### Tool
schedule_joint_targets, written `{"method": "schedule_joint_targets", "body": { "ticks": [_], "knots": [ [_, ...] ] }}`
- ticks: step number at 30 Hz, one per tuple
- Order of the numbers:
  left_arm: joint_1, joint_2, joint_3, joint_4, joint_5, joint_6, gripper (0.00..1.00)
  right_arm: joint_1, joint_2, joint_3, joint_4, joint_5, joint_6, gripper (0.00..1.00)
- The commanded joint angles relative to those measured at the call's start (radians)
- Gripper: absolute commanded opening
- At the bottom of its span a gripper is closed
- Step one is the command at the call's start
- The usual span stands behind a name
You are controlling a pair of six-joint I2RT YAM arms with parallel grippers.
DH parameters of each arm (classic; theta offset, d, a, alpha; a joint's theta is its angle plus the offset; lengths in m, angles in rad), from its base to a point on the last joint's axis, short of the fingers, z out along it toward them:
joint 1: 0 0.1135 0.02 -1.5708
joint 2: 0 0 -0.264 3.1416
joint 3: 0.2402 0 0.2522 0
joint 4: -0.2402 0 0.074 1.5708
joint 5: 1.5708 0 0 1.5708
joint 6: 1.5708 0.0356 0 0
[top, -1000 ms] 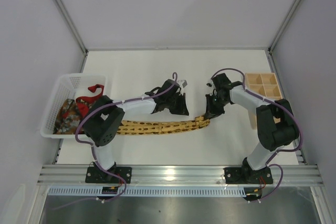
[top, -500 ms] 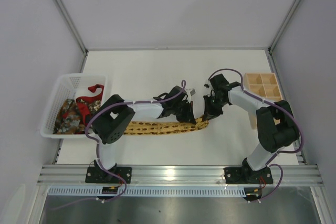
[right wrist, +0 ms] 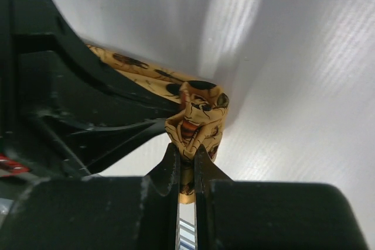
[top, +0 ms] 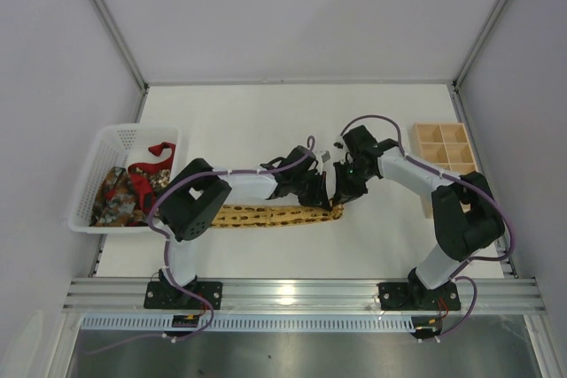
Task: Roll the ties
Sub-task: Roll the tie
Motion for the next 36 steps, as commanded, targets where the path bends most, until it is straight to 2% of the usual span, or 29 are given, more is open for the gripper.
{"method": "schedule_joint_targets", "body": {
  "ticks": [1,11,13,19,25,32,36],
  "knots": [
    [-0.005,0.004,0.01,0.034,-0.016,-0.014,0.0,0.038,-0.018,0.024,0.037,-0.095,0.072,0.0],
    [-0.005,-0.054,-0.062,0.031,-0.087,-0.023,0.01,0.063,0.038,-0.04,0.174,-0.134,0.184,0.0],
    [-0.005,-0.063,-0.094,0.04,-0.108,-0.031,0.06,0.066,0.051,-0.074,0.222,-0.131,0.218,0.0],
    [-0.006,-0.093,-0.163,0.05,-0.173,-0.042,0.09,0.081,0.12,-0.121,0.304,-0.083,0.251,0.0],
    [-0.006,-0.16,-0.197,0.025,-0.203,-0.016,0.18,0.102,0.178,-0.074,0.252,-0.007,0.208,0.0],
    [0.007,-0.321,-0.232,-0.093,-0.305,-0.001,0.12,0.128,0.198,-0.014,0.189,0.047,0.182,0.0],
    [0.038,-0.36,-0.226,-0.145,-0.384,0.027,0.11,0.141,0.213,0.015,0.155,0.085,0.177,0.0]
  ]
}}
